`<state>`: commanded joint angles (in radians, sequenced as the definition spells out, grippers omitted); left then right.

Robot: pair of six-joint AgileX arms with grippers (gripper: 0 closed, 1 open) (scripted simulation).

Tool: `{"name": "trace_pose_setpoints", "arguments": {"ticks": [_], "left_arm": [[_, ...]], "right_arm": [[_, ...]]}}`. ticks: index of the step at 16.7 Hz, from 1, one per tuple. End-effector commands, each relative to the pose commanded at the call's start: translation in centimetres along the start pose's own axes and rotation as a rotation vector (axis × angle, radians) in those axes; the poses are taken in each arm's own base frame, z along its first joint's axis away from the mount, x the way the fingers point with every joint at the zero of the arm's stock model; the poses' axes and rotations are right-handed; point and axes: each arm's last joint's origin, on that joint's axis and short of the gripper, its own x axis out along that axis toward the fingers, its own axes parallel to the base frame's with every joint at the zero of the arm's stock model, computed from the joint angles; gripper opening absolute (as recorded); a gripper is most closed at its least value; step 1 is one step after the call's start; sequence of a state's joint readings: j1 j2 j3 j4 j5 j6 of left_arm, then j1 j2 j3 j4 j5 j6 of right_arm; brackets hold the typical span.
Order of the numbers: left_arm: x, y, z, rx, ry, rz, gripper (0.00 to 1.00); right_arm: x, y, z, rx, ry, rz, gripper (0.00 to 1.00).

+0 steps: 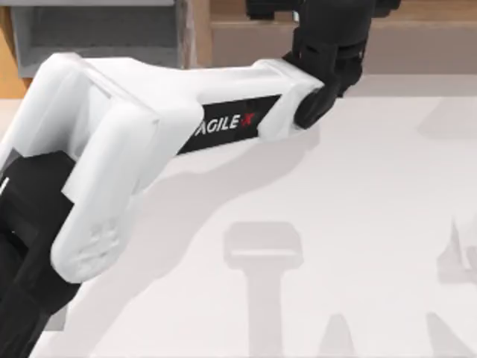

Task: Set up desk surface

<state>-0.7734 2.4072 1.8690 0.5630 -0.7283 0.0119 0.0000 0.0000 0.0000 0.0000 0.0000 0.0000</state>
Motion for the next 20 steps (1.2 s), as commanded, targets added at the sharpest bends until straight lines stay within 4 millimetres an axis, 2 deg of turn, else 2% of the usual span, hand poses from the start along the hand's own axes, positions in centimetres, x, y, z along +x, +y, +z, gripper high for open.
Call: {"name": "trace_pose_setpoints", "arguments": {"ticks": [3, 7, 20], "left_arm": [[1.01, 0.03, -0.04, 0.0, 0.0, 0.0, 1.0], [1.11, 0.04, -0.04, 0.0, 0.0, 0.0, 1.0], [1.11, 0.04, -0.04, 0.0, 0.0, 0.0, 0.02]], "right_arm": [[0.0, 0.0, 0.0, 0.0, 0.0, 0.0, 1.0], [0.0, 0.0, 0.0, 0.0, 0.0, 0.0, 1.0], [0.0, 0.0, 0.0, 0.0, 0.0, 0.0, 1.0]]}}
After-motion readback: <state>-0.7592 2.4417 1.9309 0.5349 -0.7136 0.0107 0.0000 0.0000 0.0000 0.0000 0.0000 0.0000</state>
